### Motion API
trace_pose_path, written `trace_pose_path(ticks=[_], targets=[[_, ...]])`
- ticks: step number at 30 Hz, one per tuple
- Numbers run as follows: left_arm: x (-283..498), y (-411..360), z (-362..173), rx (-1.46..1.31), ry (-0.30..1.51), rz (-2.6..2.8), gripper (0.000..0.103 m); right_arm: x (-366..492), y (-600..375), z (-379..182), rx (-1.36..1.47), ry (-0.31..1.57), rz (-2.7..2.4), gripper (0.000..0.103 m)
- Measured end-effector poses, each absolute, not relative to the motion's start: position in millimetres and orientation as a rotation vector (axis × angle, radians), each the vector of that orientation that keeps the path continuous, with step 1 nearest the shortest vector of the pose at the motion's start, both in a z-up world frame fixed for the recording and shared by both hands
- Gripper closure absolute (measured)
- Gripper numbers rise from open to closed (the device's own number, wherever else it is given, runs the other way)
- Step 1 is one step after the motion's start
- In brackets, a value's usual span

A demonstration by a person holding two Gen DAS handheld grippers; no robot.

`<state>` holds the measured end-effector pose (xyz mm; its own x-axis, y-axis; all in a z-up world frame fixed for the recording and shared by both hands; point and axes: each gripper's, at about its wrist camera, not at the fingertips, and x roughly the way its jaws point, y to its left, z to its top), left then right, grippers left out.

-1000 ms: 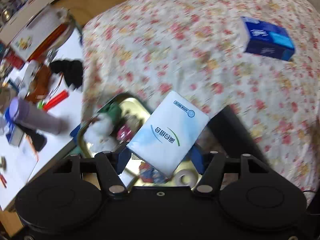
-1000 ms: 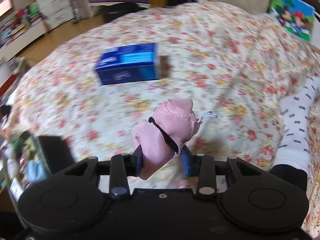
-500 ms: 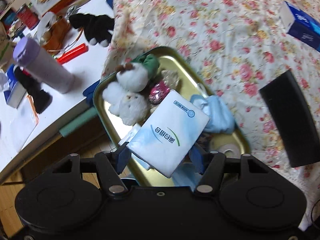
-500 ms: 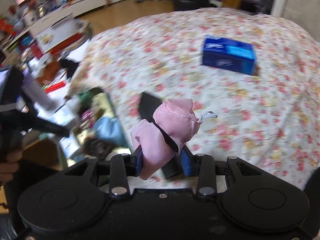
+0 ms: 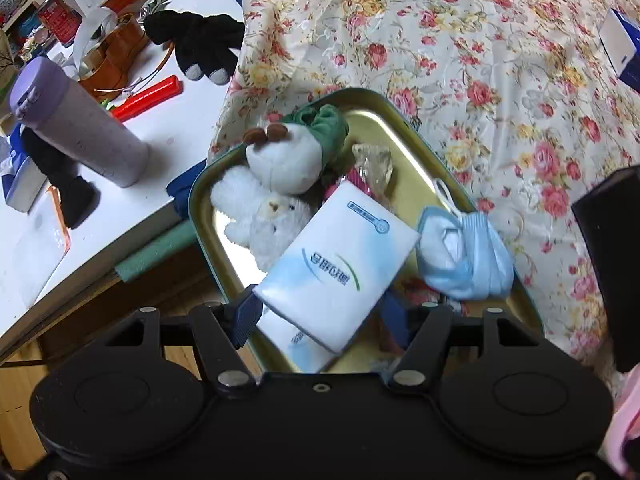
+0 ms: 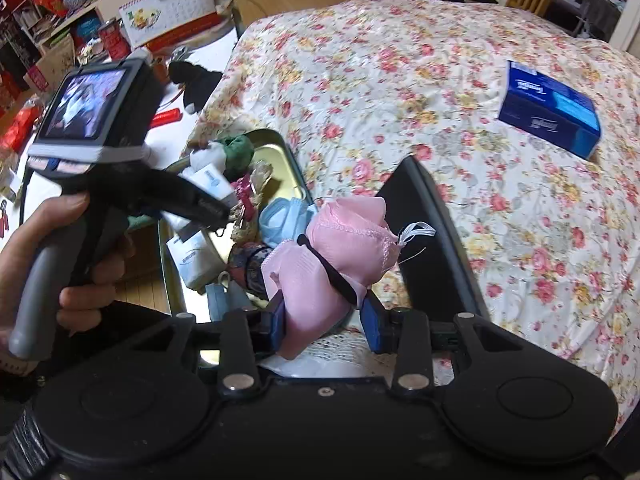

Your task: Organize soft objects

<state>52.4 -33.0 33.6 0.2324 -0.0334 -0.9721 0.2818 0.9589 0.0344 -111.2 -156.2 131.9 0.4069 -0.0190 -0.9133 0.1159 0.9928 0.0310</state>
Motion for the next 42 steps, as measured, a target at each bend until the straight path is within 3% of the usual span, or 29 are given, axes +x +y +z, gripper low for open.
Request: trace_pose_path(ticks=[2, 4, 17, 20, 42], targets=[[55, -32, 32, 0.196, 1.31, -0.218, 0.021, -106, -153, 128, 0.088, 1.161, -0.086, 0.067], [57, -30, 31, 0.168, 1.287, -0.213, 0.017, -100, -150, 125, 0.079, 1.172, -0.086, 0.067], [65, 6, 14, 0.056, 1.21, -0.094, 0.014, -63, -130, 83, 0.057, 1.263, -0.087, 0.066], [68, 9, 9, 0.033, 1.237, -0.083, 0.014, -55, -128, 75, 0.058, 1.273, -0.095, 0.051], [53, -14, -2, 0.209, 1.227, -0.098, 0.012, -79, -142, 69, 0.096, 1.257, -0.228, 0.044]])
